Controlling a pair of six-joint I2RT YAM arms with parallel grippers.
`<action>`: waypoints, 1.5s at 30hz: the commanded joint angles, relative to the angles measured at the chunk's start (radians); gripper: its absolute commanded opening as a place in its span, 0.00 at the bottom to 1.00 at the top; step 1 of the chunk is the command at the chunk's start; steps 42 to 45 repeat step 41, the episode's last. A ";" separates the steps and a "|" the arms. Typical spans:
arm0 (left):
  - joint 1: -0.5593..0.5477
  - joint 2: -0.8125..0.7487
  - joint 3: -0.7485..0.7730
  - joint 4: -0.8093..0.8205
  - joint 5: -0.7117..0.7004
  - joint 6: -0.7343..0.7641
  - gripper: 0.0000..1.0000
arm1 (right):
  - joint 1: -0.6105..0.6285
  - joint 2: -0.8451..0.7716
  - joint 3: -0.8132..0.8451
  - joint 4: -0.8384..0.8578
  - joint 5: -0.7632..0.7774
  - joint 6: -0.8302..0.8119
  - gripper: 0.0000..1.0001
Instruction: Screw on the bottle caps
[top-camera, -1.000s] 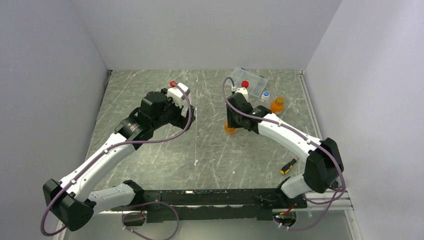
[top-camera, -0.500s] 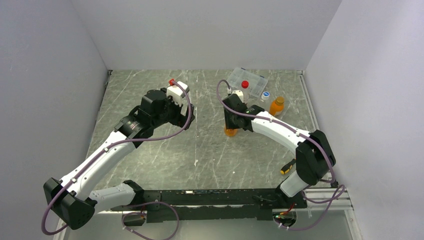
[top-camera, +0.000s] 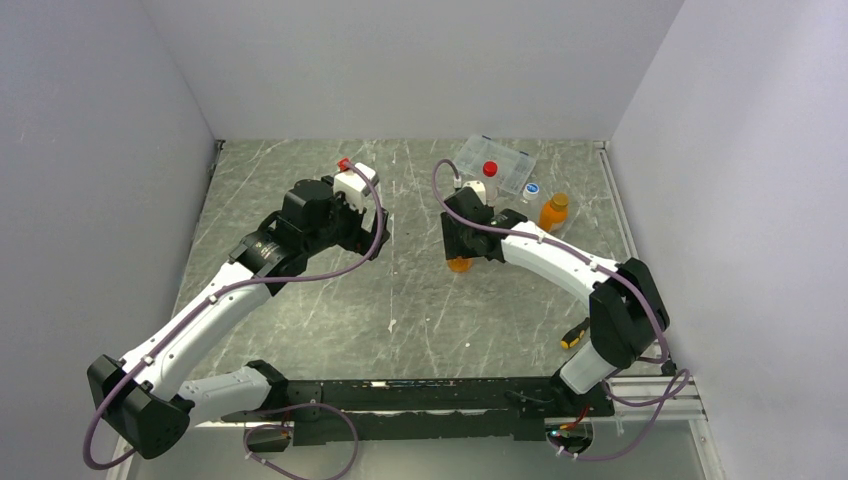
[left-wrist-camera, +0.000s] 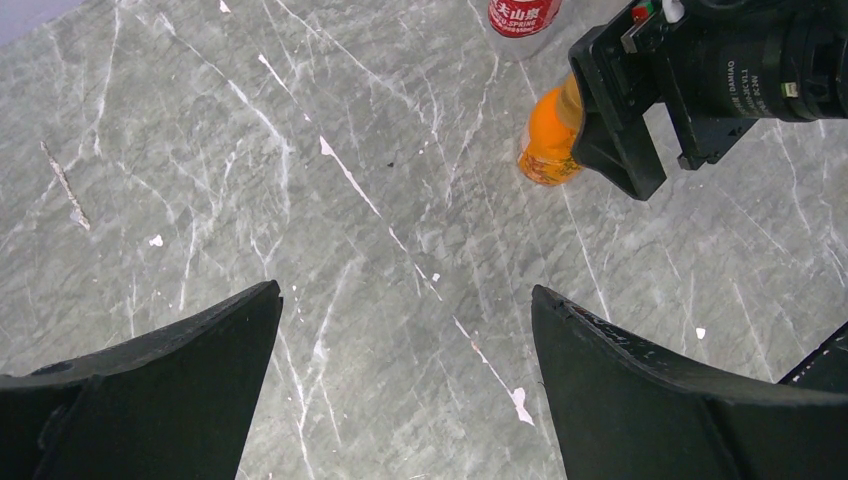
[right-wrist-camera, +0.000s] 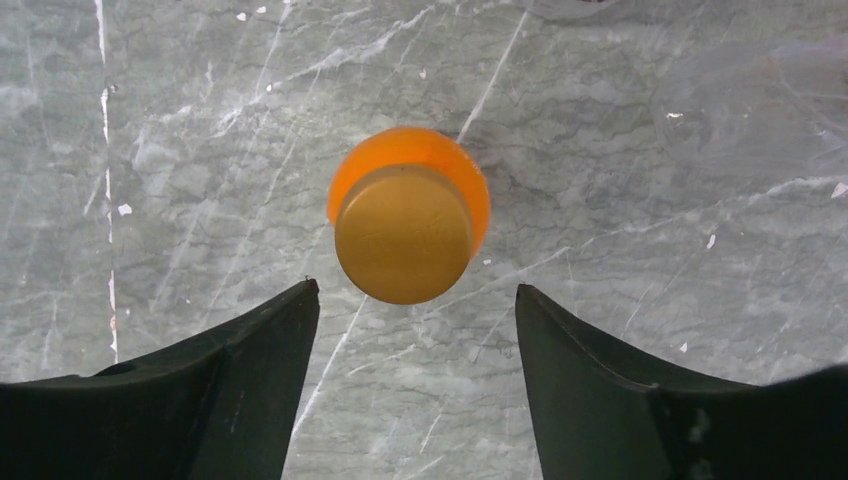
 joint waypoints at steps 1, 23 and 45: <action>0.004 -0.004 0.044 -0.007 -0.018 -0.012 0.99 | -0.003 -0.027 0.075 -0.024 -0.023 0.003 0.76; 0.005 0.060 0.231 -0.178 -0.241 -0.207 0.99 | -0.004 -0.388 0.326 -0.105 -0.088 0.001 1.00; 0.005 0.030 0.238 -0.184 -0.376 -0.205 0.99 | -0.005 -0.493 0.264 -0.034 -0.130 0.014 1.00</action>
